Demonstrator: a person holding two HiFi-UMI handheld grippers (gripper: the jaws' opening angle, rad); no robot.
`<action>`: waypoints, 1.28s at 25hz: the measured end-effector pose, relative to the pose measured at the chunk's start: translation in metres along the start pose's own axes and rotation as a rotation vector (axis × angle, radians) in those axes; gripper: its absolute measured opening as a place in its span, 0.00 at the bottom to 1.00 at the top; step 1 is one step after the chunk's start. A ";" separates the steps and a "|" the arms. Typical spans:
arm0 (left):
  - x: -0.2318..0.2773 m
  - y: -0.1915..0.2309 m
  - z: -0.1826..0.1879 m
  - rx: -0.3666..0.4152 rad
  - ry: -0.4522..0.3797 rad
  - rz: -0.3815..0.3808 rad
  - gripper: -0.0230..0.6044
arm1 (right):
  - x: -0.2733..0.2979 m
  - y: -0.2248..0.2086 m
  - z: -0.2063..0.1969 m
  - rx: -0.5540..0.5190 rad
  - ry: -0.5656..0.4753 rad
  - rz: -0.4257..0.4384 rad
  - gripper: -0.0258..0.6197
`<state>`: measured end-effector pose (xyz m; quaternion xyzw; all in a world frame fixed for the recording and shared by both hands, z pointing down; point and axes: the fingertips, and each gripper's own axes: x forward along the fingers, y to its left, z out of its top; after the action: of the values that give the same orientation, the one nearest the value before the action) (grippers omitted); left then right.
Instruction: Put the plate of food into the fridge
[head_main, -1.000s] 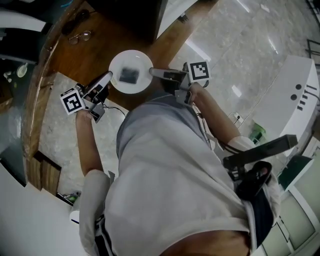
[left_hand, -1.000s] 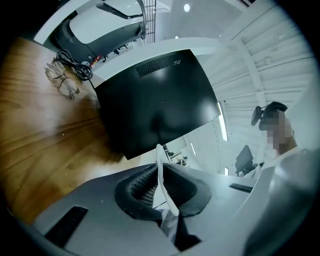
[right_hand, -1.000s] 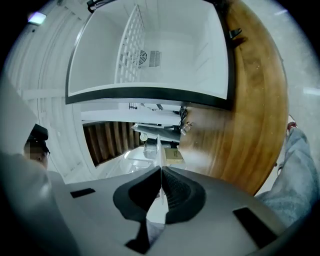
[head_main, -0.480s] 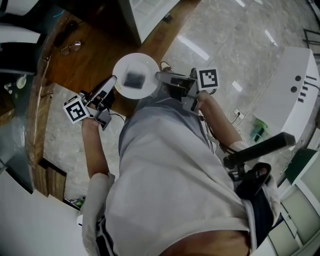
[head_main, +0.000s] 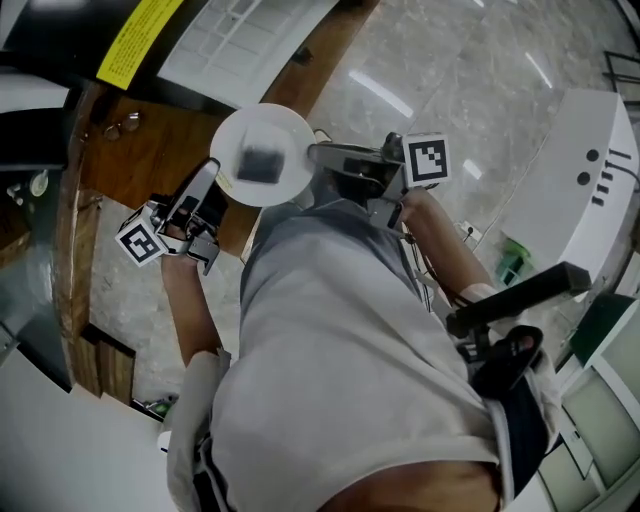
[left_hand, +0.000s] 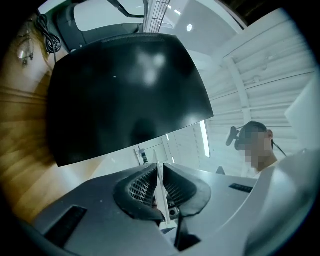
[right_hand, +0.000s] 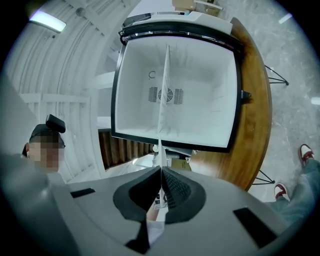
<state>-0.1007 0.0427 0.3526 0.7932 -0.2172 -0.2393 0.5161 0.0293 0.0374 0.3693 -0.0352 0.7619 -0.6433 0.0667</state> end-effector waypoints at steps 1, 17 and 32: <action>0.021 -0.001 0.001 -0.001 -0.006 -0.013 0.11 | -0.013 0.001 0.016 0.003 0.000 0.012 0.07; 0.159 0.001 0.045 0.167 -0.133 -0.064 0.13 | -0.074 0.004 0.158 0.037 0.086 0.106 0.07; 0.162 -0.019 0.058 0.211 -0.348 -0.141 0.13 | -0.085 0.005 0.205 0.050 0.132 0.144 0.08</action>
<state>-0.0059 -0.0872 0.2899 0.8030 -0.2707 -0.3840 0.3667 0.1441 -0.1497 0.3353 0.0640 0.7489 -0.6565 0.0635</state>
